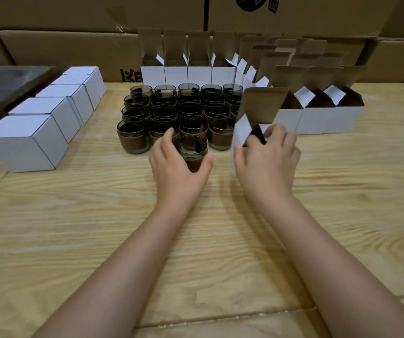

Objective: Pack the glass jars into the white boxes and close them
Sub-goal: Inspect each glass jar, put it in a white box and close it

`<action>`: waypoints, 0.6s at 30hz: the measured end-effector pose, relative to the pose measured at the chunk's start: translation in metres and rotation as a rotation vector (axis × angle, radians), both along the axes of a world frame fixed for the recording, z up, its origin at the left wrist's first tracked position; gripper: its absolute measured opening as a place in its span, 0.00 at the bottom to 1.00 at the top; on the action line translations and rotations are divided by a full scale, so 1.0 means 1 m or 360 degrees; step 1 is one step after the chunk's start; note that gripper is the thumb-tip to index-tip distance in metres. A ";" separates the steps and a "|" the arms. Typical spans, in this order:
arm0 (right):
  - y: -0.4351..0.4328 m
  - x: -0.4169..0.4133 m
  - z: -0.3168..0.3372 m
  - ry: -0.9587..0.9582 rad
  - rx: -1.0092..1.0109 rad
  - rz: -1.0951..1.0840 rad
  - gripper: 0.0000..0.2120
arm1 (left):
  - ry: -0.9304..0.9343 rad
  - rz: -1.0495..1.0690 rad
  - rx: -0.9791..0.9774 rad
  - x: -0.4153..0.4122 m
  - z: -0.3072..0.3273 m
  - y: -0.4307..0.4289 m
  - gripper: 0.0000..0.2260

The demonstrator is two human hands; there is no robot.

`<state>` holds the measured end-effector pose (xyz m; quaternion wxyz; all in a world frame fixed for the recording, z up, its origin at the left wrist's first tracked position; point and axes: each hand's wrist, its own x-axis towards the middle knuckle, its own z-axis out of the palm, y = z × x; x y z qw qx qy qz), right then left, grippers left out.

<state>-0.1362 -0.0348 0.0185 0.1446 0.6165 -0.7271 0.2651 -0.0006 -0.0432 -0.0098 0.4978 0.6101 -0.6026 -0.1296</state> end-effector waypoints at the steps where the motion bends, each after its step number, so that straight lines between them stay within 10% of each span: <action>1: 0.001 0.006 -0.001 -0.0002 -0.0018 0.0031 0.18 | -0.0046 0.0026 -0.0099 -0.001 0.001 0.002 0.35; 7: 0.007 0.015 -0.009 0.0028 -0.0083 0.0207 0.21 | -0.0460 -0.0361 -0.0738 -0.007 0.003 0.011 0.17; 18: 0.012 -0.004 -0.007 -0.0350 -0.0250 0.0512 0.17 | -0.0262 -0.0784 -0.0285 -0.006 0.007 0.021 0.20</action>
